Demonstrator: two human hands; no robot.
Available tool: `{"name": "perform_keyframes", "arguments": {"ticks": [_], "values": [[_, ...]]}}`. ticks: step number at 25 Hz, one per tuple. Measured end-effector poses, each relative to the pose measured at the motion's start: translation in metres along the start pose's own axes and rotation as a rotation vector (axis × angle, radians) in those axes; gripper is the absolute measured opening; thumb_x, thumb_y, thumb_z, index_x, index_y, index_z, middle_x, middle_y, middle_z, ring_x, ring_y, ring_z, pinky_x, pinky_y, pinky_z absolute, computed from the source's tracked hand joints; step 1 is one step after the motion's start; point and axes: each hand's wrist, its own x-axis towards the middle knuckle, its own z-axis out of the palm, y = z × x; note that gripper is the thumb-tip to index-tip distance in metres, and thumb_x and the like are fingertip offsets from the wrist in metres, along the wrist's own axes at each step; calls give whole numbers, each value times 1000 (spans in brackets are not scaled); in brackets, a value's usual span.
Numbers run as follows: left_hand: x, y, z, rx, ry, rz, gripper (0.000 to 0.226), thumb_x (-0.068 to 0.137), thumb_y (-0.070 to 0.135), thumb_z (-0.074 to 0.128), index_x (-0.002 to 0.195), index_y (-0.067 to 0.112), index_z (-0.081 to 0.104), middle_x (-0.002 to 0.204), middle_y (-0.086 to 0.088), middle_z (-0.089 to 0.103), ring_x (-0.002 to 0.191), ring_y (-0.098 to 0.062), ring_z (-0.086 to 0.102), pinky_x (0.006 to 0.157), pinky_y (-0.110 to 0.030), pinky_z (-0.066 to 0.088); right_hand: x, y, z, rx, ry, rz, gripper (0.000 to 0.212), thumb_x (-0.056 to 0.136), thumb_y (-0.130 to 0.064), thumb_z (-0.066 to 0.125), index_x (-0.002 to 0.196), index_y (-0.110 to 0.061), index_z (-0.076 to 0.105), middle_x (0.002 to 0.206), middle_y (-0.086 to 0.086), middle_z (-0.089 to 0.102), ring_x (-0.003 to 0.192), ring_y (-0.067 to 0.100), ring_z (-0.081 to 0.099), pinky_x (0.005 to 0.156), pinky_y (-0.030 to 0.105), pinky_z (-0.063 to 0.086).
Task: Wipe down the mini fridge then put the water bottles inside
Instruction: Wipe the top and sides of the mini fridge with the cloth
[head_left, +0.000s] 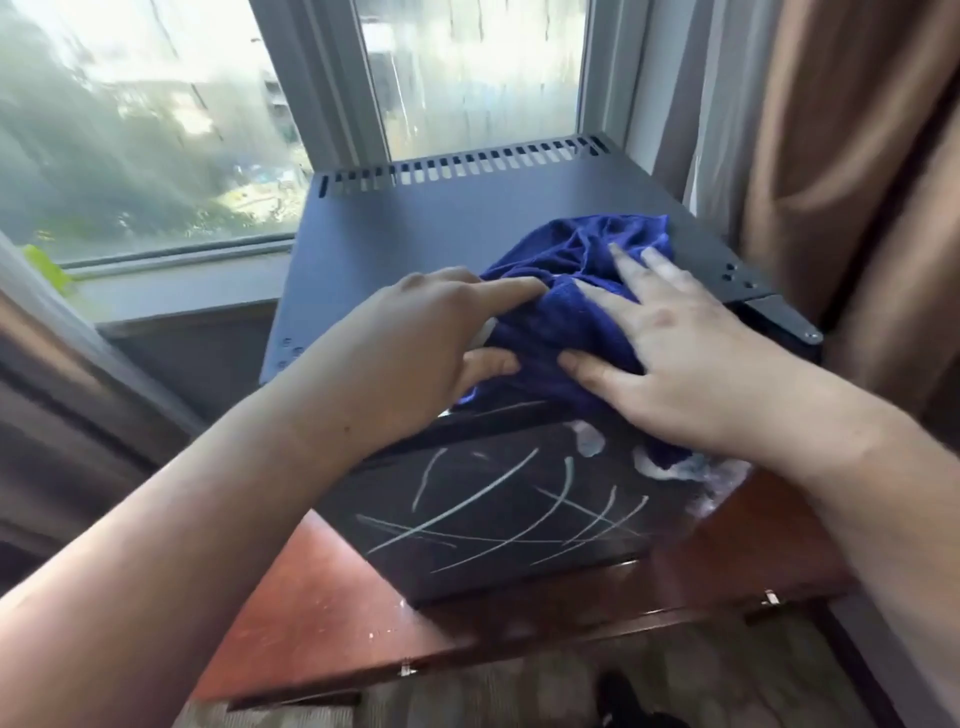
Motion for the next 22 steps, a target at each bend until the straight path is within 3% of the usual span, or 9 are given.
{"name": "perform_keyframes", "arguments": {"ticks": [4, 7, 10, 13, 15, 18, 22], "values": [[-59, -40, -14, 1, 58, -75, 63, 92, 40, 73, 149, 46, 47, 127, 4, 66, 109, -26, 65, 83, -29, 38, 10, -64, 19, -22, -3, -67, 82, 92, -73, 33, 163, -38, 14, 174, 11, 5, 161, 30, 1, 130, 42, 3], [-94, -66, -19, -32, 111, -150, 60, 93, 38, 71, 147, 47, 47, 132, 4, 64, 117, -26, 62, 94, -35, 46, 19, -104, 31, -29, -5, -107, 78, 95, -70, 35, 163, -39, 14, 175, 10, 5, 161, 30, 0, 130, 45, 5], [-114, -79, -16, -114, 163, -190, 58, 93, 37, 71, 147, 43, 51, 130, 2, 62, 118, -21, 59, 95, -24, 36, 18, -126, 42, -8, 46, -118, 77, 92, -70, 34, 161, -38, 24, 173, 12, 17, 160, 31, 9, 130, 45, 8], [-128, -77, -13, -164, 208, -186, 57, 88, 40, 70, 142, 47, 54, 121, 5, 60, 105, -7, 53, 91, -11, 32, 4, -131, 58, 81, 220, -124, 72, 89, -63, 42, 154, -32, 45, 160, 13, 41, 153, 34, 29, 127, 46, 19], [-140, -68, -7, -241, 265, -185, 59, 84, 34, 77, 137, 51, 56, 120, 9, 58, 106, 0, 53, 96, -4, 35, -10, -130, 72, 164, 394, -146, 65, 87, -55, 53, 146, -27, 56, 148, 13, 53, 144, 36, 42, 123, 48, 29], [-162, -45, 16, -357, 411, -191, 66, 82, 21, 84, 138, 46, 59, 134, 9, 55, 130, -6, 54, 111, -17, 39, -31, -129, 90, 217, 588, -206, 60, 85, -41, 65, 142, -23, 61, 140, 13, 58, 138, 35, 47, 119, 51, 35], [-176, -12, 54, -448, 645, -213, 63, 80, 22, 82, 137, 40, 61, 143, 7, 52, 139, -16, 52, 116, -20, 36, -45, -119, 104, 363, 659, -295, 55, 86, -27, 76, 139, -25, 65, 144, 9, 56, 144, 28, 44, 120, 46, 35]]}}
